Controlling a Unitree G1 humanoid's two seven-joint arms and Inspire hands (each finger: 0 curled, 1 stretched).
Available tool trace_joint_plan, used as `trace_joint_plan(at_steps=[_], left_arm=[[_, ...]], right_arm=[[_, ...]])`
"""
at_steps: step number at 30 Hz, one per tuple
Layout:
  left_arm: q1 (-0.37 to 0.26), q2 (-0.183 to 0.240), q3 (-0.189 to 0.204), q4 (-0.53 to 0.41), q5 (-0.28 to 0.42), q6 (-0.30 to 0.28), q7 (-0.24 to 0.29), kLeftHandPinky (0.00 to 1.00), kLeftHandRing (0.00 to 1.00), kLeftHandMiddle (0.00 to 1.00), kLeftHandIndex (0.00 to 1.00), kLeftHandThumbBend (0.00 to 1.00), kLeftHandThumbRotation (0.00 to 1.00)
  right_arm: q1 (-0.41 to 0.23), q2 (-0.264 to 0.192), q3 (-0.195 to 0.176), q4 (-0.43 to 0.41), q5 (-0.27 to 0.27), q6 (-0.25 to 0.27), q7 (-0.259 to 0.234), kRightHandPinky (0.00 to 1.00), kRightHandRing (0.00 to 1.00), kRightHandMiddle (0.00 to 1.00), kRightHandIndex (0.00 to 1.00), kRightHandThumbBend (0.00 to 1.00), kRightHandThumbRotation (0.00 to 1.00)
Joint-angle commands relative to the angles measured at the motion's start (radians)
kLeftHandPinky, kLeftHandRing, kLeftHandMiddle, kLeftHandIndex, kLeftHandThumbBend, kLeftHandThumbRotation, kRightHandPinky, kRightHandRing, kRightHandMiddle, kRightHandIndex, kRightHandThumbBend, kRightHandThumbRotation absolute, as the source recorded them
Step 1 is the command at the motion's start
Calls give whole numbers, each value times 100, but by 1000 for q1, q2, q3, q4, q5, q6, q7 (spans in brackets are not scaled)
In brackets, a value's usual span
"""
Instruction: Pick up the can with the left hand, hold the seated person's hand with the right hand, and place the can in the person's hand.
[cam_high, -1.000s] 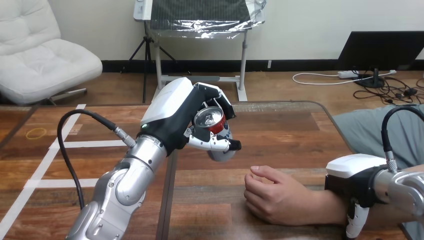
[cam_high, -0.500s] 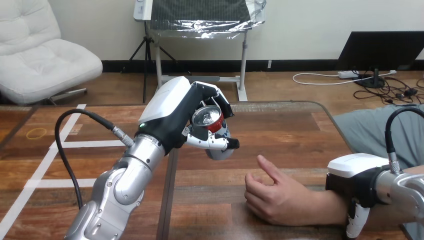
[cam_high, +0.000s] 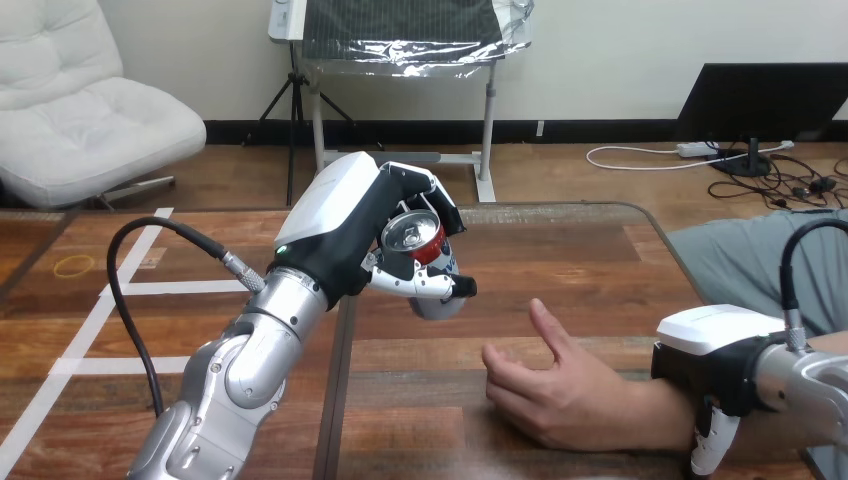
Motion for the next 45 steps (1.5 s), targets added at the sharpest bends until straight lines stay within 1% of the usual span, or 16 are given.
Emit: trace_joint_plan(at_steps=[1,4,9,11,13,19,24,34,37,41,45], left_arm=[[-59,-11,32,-10,-28,0,2,32,37,44,47,64,0],[-60,-17,35,-5,-40,3,-5,32,37,44,47,64,0],[-66,-27,38,-1,-60,25,-27,31,37,44,47,64,0],[-70,-29,37,3,-66,31,-34,31,37,44,47,64,0],[-72,-30,36,3,-68,34,-37,31,36,44,47,64,0],[-88,-40,39,22,-88,52,-61,31,36,43,47,65,0],[-108,-50,38,38,-108,84,-83,30,36,43,47,66,0],[-166,-78,35,95,-135,125,-114,29,35,43,47,69,0],[-184,-87,36,111,-147,138,-124,28,35,43,47,69,0],[-215,-104,36,135,-159,158,-137,28,35,43,47,69,0],[-246,-121,33,149,-161,183,-148,28,35,43,47,70,0]], right_arm=[[28,6,-48,-16,51,12,-11,12,21,32,35,70,0],[28,0,-60,-20,55,5,-22,12,20,31,34,70,0],[17,-6,-72,-28,52,15,-16,12,20,32,35,70,0],[12,-5,-84,-34,57,24,-18,12,20,32,35,70,0],[11,-5,-89,-37,59,28,-18,12,20,32,35,70,0],[-6,-14,-106,-59,65,38,-6,12,20,31,35,71,0],[-20,-28,-121,-81,69,35,-1,12,21,31,35,72,0],[-64,-39,-137,-122,58,63,37,12,20,30,35,71,0],[-75,-42,-143,-136,58,61,40,12,20,30,35,71,0],[-89,-49,-157,-152,68,36,27,13,21,30,35,73,0],[-109,-61,-163,-163,71,12,24,14,22,32,36,74,0]])
